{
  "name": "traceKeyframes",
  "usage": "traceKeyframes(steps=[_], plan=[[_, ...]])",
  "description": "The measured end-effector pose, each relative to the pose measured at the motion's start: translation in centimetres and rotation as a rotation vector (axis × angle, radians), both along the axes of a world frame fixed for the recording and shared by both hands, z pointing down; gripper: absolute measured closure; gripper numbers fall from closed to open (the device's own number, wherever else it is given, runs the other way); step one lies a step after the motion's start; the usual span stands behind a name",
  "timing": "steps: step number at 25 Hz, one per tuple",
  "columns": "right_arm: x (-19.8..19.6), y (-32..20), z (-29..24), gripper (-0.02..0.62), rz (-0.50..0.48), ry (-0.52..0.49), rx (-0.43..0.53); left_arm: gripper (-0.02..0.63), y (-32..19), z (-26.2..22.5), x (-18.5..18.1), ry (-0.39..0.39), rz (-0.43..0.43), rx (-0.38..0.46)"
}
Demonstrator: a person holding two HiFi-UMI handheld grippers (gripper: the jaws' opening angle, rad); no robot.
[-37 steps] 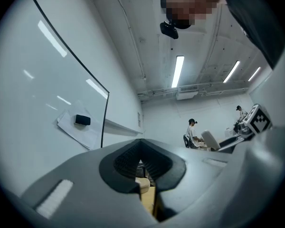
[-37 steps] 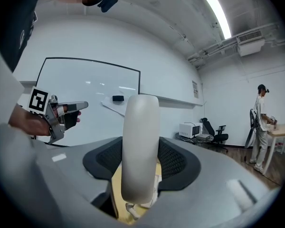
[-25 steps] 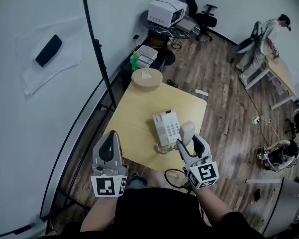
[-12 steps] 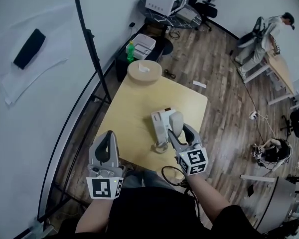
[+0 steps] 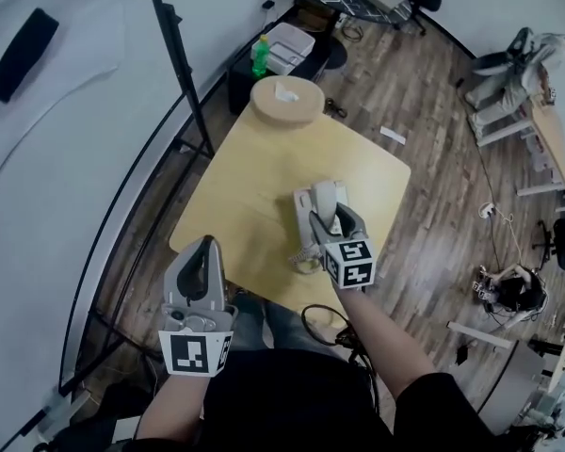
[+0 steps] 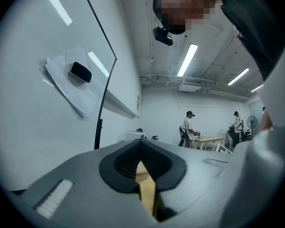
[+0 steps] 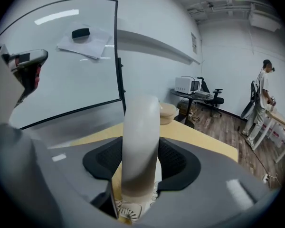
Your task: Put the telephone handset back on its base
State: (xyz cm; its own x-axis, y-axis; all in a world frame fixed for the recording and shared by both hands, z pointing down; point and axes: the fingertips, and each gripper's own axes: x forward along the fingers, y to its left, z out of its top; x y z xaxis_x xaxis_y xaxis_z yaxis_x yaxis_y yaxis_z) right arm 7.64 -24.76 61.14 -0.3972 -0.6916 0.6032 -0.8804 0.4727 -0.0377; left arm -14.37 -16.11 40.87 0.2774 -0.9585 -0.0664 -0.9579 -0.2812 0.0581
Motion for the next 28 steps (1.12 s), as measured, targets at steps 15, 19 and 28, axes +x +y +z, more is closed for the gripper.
traceKeyframes(steps=[15, 19, 28], plan=[[-0.2, 0.0, 8.7, 0.362, 0.027, 0.124, -0.202, 0.606, -0.7, 3.1, 0.1, 0.006, 0.009, -0.051], [0.0, 0.4, 9.8, 0.362, 0.043, 0.136, -0.248, 0.606, -0.9, 3.4, 0.1, 0.017, 0.008, -0.057], [-0.2, 0.0, 11.5, 0.362, 0.104, 0.162, -0.327, 0.606, -0.6, 4.2, 0.5, 0.028, 0.039, -0.073]])
